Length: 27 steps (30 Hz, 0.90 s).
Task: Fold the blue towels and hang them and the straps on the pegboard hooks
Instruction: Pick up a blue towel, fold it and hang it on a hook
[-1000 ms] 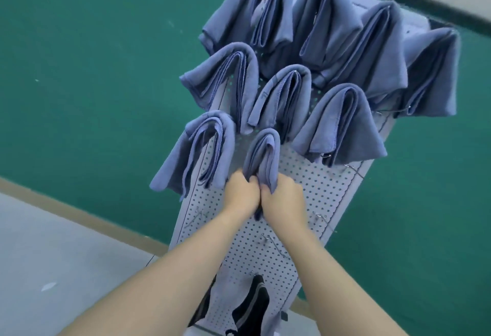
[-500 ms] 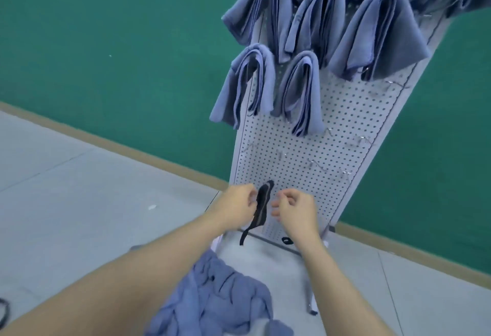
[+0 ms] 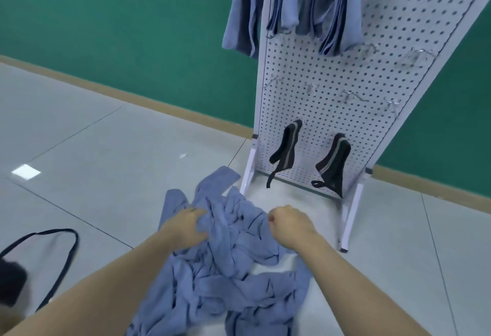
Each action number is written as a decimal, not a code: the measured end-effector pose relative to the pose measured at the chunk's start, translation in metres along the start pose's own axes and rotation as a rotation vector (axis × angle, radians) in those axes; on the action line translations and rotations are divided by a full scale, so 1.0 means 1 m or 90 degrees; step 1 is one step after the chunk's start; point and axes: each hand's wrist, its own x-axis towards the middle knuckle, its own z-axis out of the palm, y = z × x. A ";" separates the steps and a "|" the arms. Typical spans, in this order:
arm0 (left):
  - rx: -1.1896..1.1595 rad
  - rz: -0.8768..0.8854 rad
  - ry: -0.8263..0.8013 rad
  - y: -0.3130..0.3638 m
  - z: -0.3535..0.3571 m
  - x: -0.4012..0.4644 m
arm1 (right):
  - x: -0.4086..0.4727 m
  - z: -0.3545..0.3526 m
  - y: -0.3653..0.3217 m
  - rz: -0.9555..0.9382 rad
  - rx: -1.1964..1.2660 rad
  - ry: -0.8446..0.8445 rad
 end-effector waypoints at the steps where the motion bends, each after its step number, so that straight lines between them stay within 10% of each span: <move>1: 0.006 0.012 -0.009 0.004 0.005 0.003 | 0.001 0.012 0.001 0.004 -0.002 -0.032; 15: 0.352 0.166 -0.146 0.019 0.075 0.046 | 0.029 0.119 -0.008 -0.009 0.097 -0.319; 22: 0.040 0.174 0.093 0.038 0.059 0.060 | 0.052 0.091 -0.002 0.017 0.190 -0.319; 27: -0.175 0.294 0.258 0.135 -0.011 0.045 | 0.059 0.038 -0.027 -0.017 0.409 -0.119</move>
